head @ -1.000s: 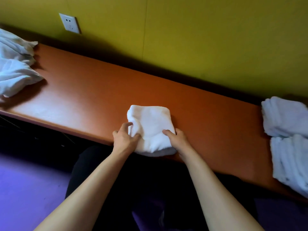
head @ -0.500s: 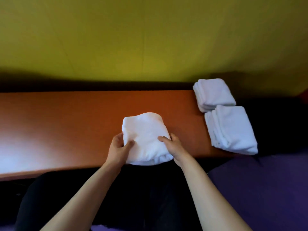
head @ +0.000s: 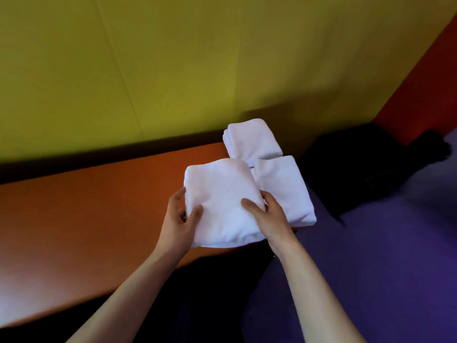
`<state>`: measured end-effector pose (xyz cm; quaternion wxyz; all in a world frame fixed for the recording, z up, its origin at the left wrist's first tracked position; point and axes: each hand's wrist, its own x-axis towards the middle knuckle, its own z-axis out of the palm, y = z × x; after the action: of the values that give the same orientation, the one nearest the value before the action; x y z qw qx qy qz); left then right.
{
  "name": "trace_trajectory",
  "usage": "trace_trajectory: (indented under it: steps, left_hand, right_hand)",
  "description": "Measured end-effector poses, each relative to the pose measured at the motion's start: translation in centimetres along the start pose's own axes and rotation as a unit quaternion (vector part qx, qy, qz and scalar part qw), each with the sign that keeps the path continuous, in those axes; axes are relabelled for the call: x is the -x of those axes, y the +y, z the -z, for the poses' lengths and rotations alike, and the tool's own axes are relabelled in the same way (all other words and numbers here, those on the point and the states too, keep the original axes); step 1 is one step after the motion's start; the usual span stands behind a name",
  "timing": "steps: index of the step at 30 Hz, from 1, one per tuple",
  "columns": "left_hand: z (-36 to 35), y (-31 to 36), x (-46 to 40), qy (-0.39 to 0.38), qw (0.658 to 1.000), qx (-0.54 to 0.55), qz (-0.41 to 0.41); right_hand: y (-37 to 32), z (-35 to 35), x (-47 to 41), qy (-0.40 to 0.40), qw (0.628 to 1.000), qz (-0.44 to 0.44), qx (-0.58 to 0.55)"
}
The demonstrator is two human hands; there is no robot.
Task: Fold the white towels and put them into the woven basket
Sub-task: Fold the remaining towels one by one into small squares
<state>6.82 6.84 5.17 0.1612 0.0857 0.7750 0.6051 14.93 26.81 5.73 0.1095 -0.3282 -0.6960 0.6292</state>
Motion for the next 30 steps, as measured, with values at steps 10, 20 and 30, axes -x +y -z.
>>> trace_trajectory:
  steps: [10,20,30]
  left_hand:
    - [-7.3,3.6,-6.6,-0.085,0.996,0.005,-0.039]
    - [-12.6,8.5,-22.4,-0.05,0.992,-0.08,-0.086]
    - [-16.9,2.7,-27.4,-0.167,0.884,-0.408,-0.155]
  right_hand:
    - [-2.1,6.6,-7.7,0.046,0.998,0.009,-0.035]
    - [-7.8,7.9,-24.8,0.117,0.984,0.134,0.011]
    - [-1.5,6.2,-31.4,0.02,0.905,0.16,0.395]
